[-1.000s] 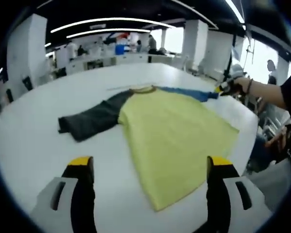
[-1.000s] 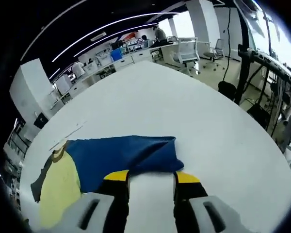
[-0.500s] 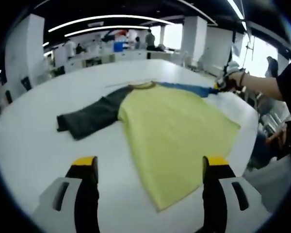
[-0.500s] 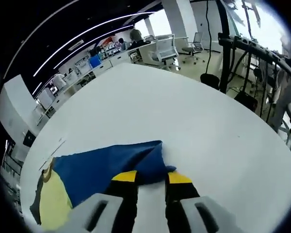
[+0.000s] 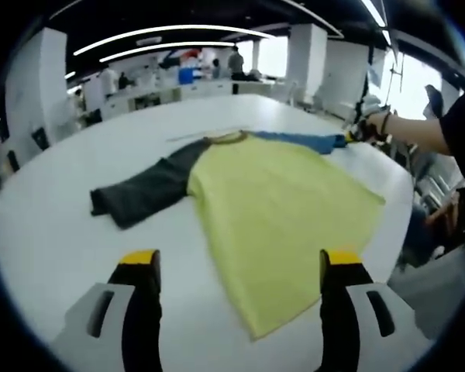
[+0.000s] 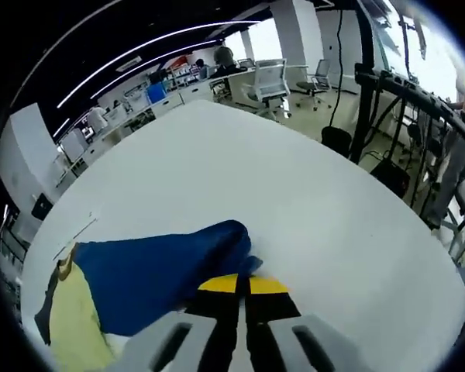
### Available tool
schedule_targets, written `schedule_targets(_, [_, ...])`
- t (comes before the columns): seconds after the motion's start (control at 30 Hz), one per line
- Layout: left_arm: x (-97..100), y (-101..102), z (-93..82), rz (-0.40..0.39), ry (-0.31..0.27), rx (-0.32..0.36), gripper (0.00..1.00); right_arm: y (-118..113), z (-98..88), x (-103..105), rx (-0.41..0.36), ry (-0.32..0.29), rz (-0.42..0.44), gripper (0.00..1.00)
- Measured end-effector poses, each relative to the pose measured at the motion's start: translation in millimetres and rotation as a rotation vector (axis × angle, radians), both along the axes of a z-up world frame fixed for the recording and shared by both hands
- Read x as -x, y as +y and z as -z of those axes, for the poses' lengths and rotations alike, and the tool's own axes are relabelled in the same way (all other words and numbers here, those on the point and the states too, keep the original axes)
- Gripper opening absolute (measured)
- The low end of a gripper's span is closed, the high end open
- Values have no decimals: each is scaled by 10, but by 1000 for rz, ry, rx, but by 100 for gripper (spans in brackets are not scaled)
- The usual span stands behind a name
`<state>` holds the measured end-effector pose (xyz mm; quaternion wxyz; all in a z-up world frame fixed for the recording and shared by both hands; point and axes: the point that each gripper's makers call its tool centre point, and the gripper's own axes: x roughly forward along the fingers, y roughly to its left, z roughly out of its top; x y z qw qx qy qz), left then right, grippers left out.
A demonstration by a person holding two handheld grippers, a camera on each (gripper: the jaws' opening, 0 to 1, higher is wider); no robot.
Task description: Fold the garment on the visible template until the final outline fits inside the template.
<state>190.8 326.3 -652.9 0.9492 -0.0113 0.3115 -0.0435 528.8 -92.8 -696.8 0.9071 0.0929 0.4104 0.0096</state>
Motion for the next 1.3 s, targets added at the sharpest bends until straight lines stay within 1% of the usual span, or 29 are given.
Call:
schedule_targets(0.2, [-14, -27, 12, 14, 4, -2, 79, -162, -69, 6, 64, 1, -35, 0])
schedule_targets(0.33, [-35, -50, 0, 23, -3, 1, 78, -265, -117, -13, 148, 11, -89, 0])
schedule_targets(0.37, [-36, -54, 1, 24, -3, 2, 78, -267, -118, -15, 160, 19, -113, 0])
schedule_targets(0.43, [-31, -60, 12, 29, 2, 2, 78, -273, -130, -27, 168, 20, -117, 0])
schedule_targets(0.53, [-26, -71, 23, 33, 6, 3, 78, -280, -121, -50, 197, 33, -153, 0])
schedule_targets(0.57, [-25, -74, 27, 34, 8, 4, 78, -275, -107, -53, 224, 47, -199, 0])
schedule_targets(0.67, [-23, -69, 38, 37, 10, 4, 77, -266, -85, -89, 241, 55, -220, 0])
schedule_targets(0.87, [-17, -69, 32, 40, 10, 3, 77, -375, 59, -338, 241, 64, -220, 0])
schedule_targets(1.03, [-8, -60, 35, 39, 13, -1, 77, -378, 81, -312, 234, 64, -211, 0])
schedule_targets(1.07, [-7, -60, 33, 39, 13, 0, 77, -362, 69, -278, 224, 62, -204, 1])
schedule_targets(1.1, [-8, -62, 29, 38, 12, 0, 77, -359, 72, -274, 212, 64, -196, 5])
schedule_targets(1.17, [-6, -61, 29, 39, 14, -2, 77, -322, 41, -243, 158, 54, -145, 13])
schedule_targets(1.2, [-6, -61, 28, 40, 13, -3, 77, -317, 17, -219, 162, 50, -152, 18])
schedule_targets(1.3, [-12, -67, 19, 43, 12, -5, 76, -302, -40, -152, 161, 48, -137, 24])
